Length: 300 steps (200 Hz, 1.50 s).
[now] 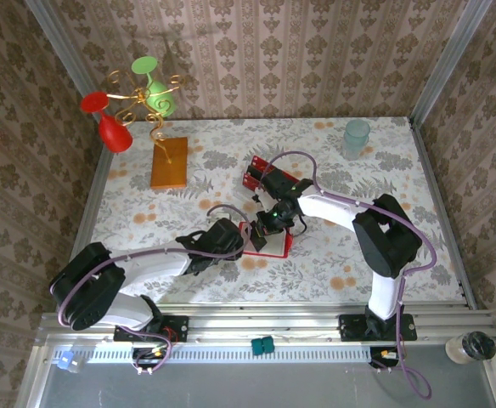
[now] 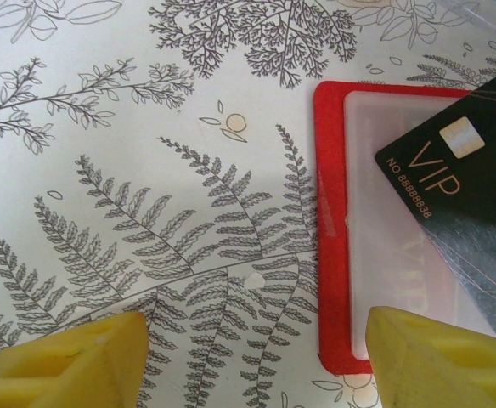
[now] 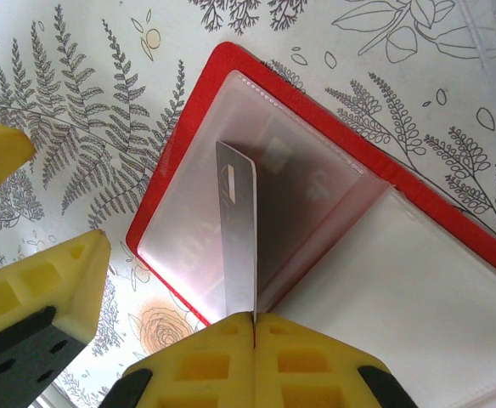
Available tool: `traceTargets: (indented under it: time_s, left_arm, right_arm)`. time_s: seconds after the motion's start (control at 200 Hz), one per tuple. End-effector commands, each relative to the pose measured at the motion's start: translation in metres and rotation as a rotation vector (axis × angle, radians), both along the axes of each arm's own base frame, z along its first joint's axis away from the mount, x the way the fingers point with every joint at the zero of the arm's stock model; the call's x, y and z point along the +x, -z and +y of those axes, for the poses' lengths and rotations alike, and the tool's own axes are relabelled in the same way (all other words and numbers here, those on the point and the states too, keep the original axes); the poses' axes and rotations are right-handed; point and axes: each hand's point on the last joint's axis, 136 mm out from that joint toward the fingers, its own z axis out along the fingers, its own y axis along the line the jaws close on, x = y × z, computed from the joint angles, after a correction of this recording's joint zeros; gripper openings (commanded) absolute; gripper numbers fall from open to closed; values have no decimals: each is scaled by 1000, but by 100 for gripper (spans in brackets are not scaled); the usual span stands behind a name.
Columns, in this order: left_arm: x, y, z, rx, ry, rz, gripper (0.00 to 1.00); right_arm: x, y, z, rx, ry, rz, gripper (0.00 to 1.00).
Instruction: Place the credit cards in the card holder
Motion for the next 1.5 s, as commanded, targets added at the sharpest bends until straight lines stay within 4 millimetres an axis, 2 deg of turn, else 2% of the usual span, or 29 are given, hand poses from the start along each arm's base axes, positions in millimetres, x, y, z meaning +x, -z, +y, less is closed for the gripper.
traceTargets:
  time_s: [0.0,0.37,0.66,0.84,0.99,1.125,1.26,1.495]
  left_arm:
    - [6,-3,-6,12,26,-3,70]
    - [7,2,-17,10,71,10,70]
    - [5,14,-15,39,76,32,70]
    - [4,18,-8,60,57,36,69]
    - [3,20,-5,67,46,41,69]
    - [2,21,-5,67,44,42,69]
    - [2,21,-5,64,41,40,68]
    - [2,22,-3,70,40,43,68]
  right_arm:
    - [-1,7,1,-5,13,29,0]
    - [-3,9,1,0,15,37,0]
    - [-3,8,2,7,14,41,0]
    - [0,-6,4,43,23,29,0]
    - [14,-45,2,162,92,-37,0]
    - [18,-64,-6,221,180,-84,0]
    - [21,-63,-15,270,309,-126,0]
    - [21,-48,-36,375,522,-202,0]
